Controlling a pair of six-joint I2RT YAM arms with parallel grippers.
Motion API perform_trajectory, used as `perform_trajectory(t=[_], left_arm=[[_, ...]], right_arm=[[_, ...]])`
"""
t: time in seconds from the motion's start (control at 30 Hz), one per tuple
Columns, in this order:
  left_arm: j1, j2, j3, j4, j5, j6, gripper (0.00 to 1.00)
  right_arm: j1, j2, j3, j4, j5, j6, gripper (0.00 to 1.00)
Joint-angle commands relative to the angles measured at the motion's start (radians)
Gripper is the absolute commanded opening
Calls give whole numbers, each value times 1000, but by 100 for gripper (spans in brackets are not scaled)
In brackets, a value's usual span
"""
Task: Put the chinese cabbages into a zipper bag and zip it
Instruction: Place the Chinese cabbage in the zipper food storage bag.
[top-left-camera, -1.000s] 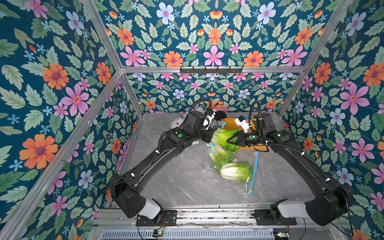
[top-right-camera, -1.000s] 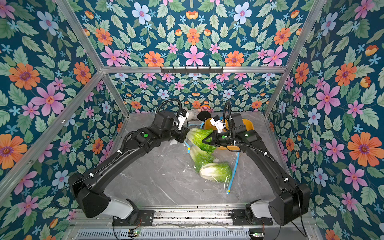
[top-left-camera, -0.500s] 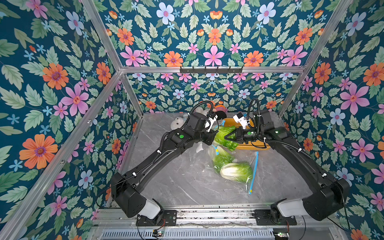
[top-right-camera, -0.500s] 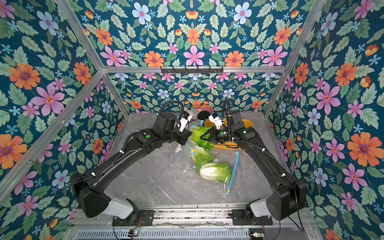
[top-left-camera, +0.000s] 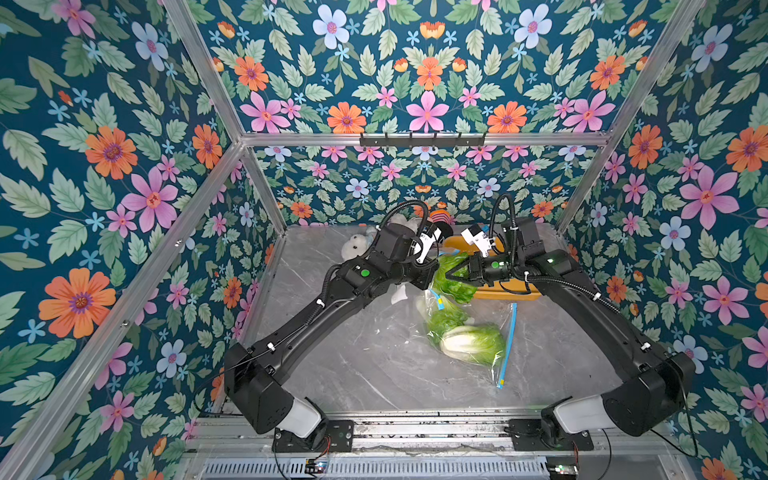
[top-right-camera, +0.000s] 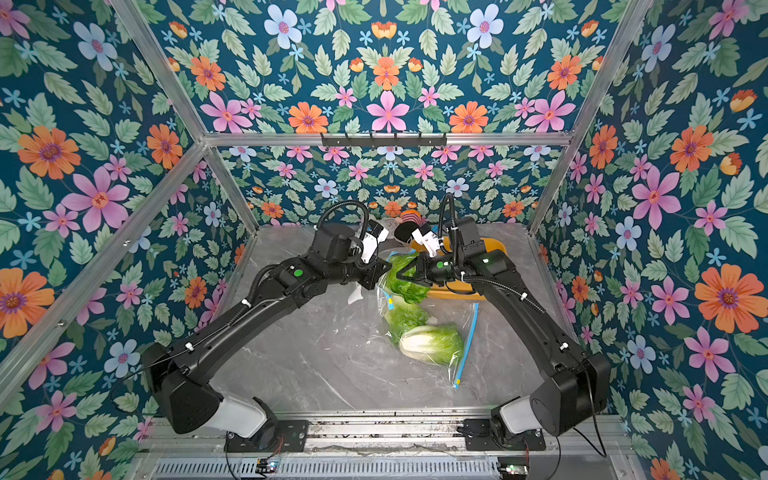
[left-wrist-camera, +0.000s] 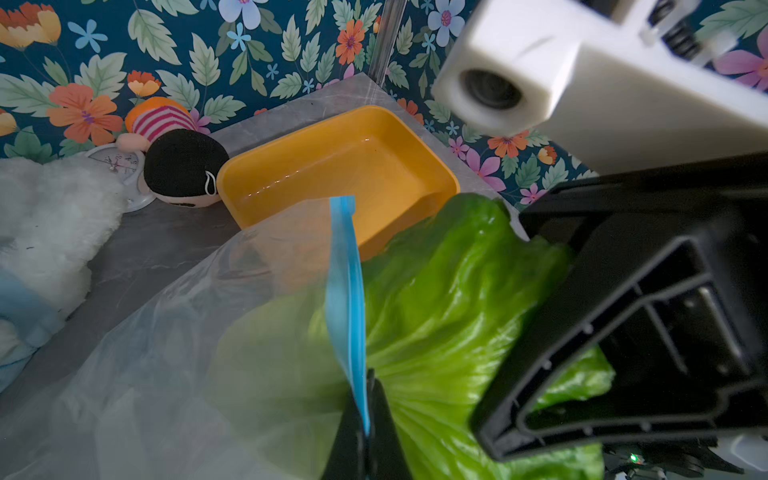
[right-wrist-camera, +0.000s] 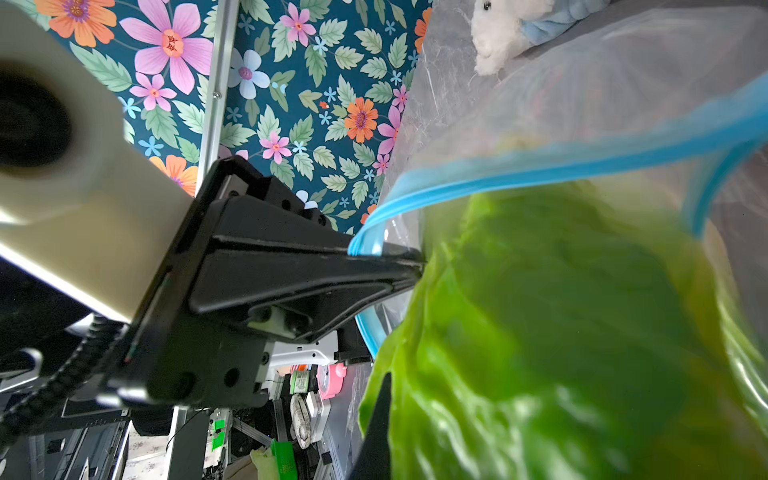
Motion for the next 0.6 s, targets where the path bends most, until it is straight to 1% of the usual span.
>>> perform_trajectory(t=[0.0,0.07,0.13,0.23,0.37,0.47,0.53,0.57], left_arm=[[0,-7,-2,31,17,5,0],[0,-5,2,38,20,1,0],[0,-7,6,41,25,-2,0],[-1,-15,-3,64,45,-13,0],[0,-21,-12,83,71,-24,0],[0,-25,-12,84,59,-30,0],[-1,-29,-14,85,43,-39,0],[1,-34,-16,91,33,-50,0]], right_arm=[[8,16,-10,40,-46,-7,0],[24,48,1,-2,-32,-36,0],[37,68,29,-71,28,-82,0],[38,71,56,-96,54,-101,0],[37,46,48,33,37,-4,0],[37,47,15,159,-21,62,0],[36,49,14,137,26,56,0],[39,51,17,111,54,40,8]])
